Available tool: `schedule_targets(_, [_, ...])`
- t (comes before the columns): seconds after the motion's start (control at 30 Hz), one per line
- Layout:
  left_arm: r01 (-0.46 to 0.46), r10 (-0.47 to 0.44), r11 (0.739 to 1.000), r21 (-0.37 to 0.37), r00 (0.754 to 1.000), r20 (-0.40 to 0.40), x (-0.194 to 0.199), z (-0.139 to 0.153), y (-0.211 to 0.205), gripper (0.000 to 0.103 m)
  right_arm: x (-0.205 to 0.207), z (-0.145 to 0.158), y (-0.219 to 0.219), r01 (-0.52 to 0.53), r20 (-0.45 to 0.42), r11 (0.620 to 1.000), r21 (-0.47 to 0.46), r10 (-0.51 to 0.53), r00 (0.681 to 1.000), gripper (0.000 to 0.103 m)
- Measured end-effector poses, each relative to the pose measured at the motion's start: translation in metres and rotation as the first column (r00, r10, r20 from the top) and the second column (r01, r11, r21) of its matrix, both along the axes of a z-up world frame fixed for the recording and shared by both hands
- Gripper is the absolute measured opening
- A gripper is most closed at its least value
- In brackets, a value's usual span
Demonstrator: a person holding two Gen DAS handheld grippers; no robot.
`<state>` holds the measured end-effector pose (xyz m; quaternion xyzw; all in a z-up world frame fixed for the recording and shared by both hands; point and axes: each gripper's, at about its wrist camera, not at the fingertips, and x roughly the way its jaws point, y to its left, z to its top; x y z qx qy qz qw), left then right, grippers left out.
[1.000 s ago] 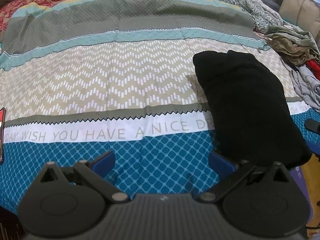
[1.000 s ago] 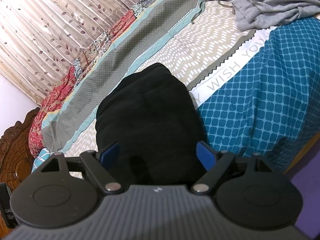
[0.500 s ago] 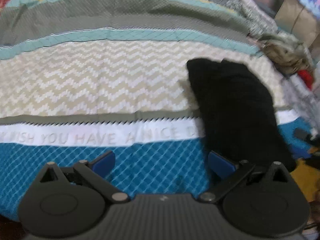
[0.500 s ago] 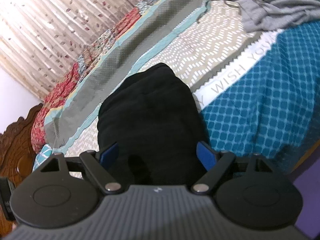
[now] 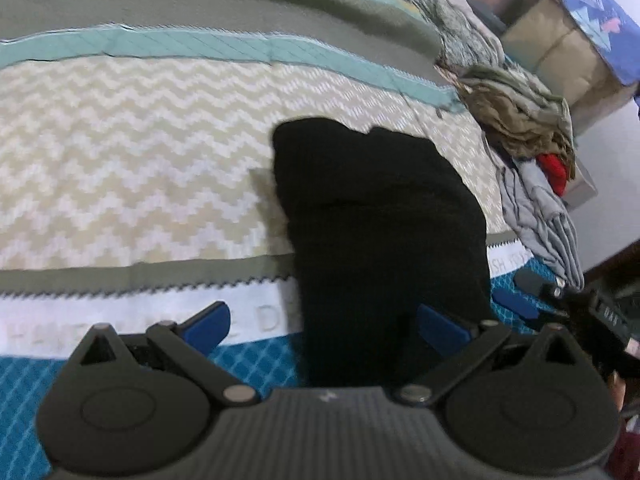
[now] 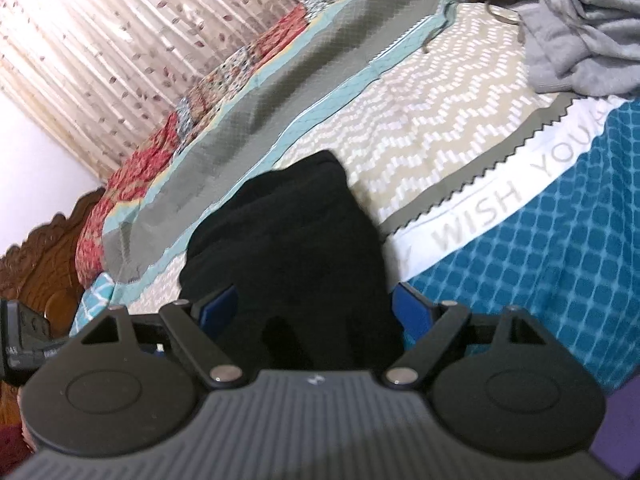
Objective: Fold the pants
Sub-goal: 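Lift the folded pants with both grippers and set them on the bed's grey band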
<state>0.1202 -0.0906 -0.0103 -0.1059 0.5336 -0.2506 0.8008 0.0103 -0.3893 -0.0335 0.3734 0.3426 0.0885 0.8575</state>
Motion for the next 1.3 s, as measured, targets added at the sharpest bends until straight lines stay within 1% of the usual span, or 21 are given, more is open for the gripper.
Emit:
schedule_targets(0.1, [0.027,-0.027,0.999,-0.021,0.999,-0.017,0.008,-0.014,-0.012,0.103,0.009,-0.011,-0.010,-0.004,-0.015,0.998,0.063,0.005,1.000,0.087])
schedule_targets(0.27, [0.006,-0.022,0.987,-0.162,0.995,-0.099,0.021,-0.036,-0.009,0.103,0.025,-0.031,-0.004,-0.065,-0.037,0.988,0.139,0.071,0.997,0.087])
schedule_targets(0.33, [-0.018,-0.017,0.973,-0.229,0.988,-0.153,0.025,-0.050,-0.002,0.101,0.029,-0.030,0.009,-0.103,-0.030,0.989,0.107,0.107,0.994,0.088])
schedule_targets(0.37, [-0.026,-0.019,0.965,-0.262,0.986,-0.168,0.026,-0.055,0.003,0.097,0.031,-0.028,0.016,-0.115,-0.030,0.990,0.086,0.118,0.993,0.088])
schedule_targets(0.4, [-0.026,-0.030,0.951,-0.309,0.984,-0.177,0.027,-0.058,0.008,0.077,0.033,-0.026,0.022,-0.128,-0.036,0.989,0.077,0.131,0.991,0.088])
schedule_targets(0.43, [-0.038,-0.035,0.932,-0.360,0.980,-0.193,0.027,-0.061,0.015,0.071,0.034,-0.024,0.027,-0.140,-0.042,0.987,0.076,0.143,0.989,0.087])
schedule_targets(0.47, [-0.046,-0.033,0.925,-0.378,0.979,-0.201,0.027,-0.062,0.021,0.068,0.035,-0.021,0.031,-0.146,-0.047,0.986,0.083,0.150,0.988,0.085])
schedule_targets(0.5, [-0.045,-0.035,0.920,-0.389,0.980,-0.197,0.026,-0.061,0.026,0.065,0.035,-0.019,0.031,-0.151,-0.047,0.982,0.112,0.157,0.986,0.076])
schedule_targets(0.53, [-0.047,-0.033,0.914,-0.403,0.982,-0.189,0.024,-0.060,0.032,0.063,0.034,-0.017,0.032,-0.154,-0.043,0.976,0.156,0.163,0.986,0.063])
schedule_targets(0.6, [-0.066,-0.012,0.903,-0.424,0.984,-0.178,0.018,-0.053,0.046,0.062,0.032,-0.017,0.034,-0.164,-0.033,0.954,0.249,0.178,0.984,0.048])
schedule_targets(0.63, [-0.073,-0.002,0.898,-0.434,0.986,-0.168,0.019,-0.047,0.054,0.062,0.032,-0.013,0.037,-0.167,-0.033,0.951,0.260,0.182,0.983,0.045])
schedule_targets(0.7, [-0.079,0.026,0.887,-0.456,0.992,-0.121,0.023,-0.027,0.070,0.062,0.037,0.004,0.050,-0.196,-0.007,0.953,0.230,0.203,0.979,0.042])
schedule_targets(0.8, [-0.054,0.070,0.874,-0.483,0.997,0.017,0.043,0.014,0.094,0.062,0.061,0.039,0.068,-0.248,0.099,0.947,0.205,0.232,0.968,0.042])
schedule_targets(0.87, [-0.035,0.103,0.880,-0.473,0.988,0.117,0.065,0.042,0.106,0.062,0.090,0.064,0.080,-0.276,0.173,0.944,0.183,0.245,0.954,0.042])
schedule_targets(0.9, [-0.039,0.122,0.885,-0.463,0.981,0.151,0.080,0.053,0.111,0.062,0.110,0.077,0.087,-0.296,0.210,0.942,0.158,0.260,0.942,0.042])
schedule_targets(0.97, [-0.058,0.157,0.895,-0.441,0.969,0.190,0.110,0.066,0.120,0.063,0.145,0.093,0.100,-0.316,0.258,0.943,0.102,0.282,0.924,0.042])
schedule_targets(1.03, [-0.086,0.187,0.915,-0.395,0.956,0.225,0.142,0.070,0.124,0.064,0.187,0.098,0.112,-0.320,0.283,0.945,0.064,0.291,0.914,0.042])
schedule_targets(1.1, [-0.130,0.216,0.931,-0.342,0.949,0.229,0.173,0.062,0.124,0.064,0.225,0.088,0.120,-0.312,0.267,0.949,0.050,0.289,0.920,0.042])
schedule_targets(1.13, [-0.163,0.237,0.935,-0.315,0.948,0.214,0.190,0.052,0.123,0.064,0.240,0.079,0.124,-0.301,0.249,0.953,0.041,0.282,0.926,0.042])
schedule_targets(1.23, [-0.240,0.285,0.937,-0.255,0.946,0.157,0.229,0.014,0.116,0.065,0.278,0.045,0.139,-0.266,0.193,0.964,-0.019,0.265,0.945,0.042])
schedule_targets(1.3, [-0.281,0.309,0.935,-0.214,0.945,0.107,0.249,-0.017,0.113,0.064,0.290,0.014,0.136,-0.245,0.124,0.969,-0.017,0.245,0.961,0.042])
